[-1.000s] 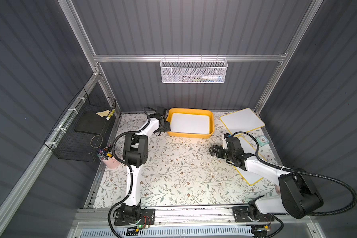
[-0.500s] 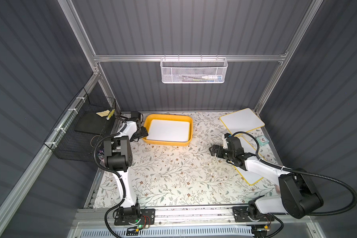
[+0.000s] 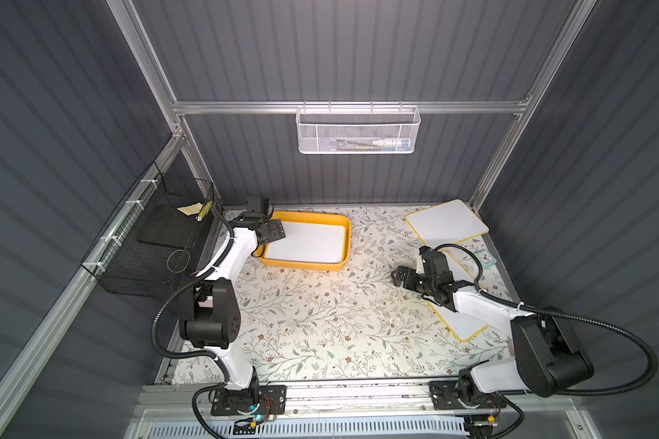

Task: Put the whiteboard into the storage box
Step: Move the storage box to the center of the board.

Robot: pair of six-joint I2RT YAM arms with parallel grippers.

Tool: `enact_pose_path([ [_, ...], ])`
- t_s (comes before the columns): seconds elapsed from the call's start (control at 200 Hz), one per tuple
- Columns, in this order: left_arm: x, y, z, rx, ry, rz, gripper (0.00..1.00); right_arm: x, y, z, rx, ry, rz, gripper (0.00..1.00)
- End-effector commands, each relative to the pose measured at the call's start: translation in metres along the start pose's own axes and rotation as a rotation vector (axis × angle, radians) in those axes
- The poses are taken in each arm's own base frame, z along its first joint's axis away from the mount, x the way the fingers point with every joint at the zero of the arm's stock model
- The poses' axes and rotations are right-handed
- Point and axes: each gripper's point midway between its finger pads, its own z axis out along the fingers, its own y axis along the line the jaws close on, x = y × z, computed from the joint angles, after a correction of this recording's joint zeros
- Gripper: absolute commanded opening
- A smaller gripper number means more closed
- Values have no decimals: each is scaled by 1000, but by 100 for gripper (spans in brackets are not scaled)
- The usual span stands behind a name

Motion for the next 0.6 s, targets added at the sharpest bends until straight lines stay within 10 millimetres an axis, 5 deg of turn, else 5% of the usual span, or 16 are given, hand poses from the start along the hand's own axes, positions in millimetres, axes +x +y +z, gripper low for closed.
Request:
enact_pose_path([
  [0.0,16,-41,-12,120,-8,104,92,-3,-5,2,15,15,-5,99],
  [0.13,56,-77,-23,250,4,153,92,-1,-3,12,7,69,-2,99],
  [0.315,105,-100,-47,382,-42,149,91,-3,-3,23,32,121,4,99],
  [0.595,153,-88,-57,399,-9,136,90,3,5,46,-2,193,46,99],
])
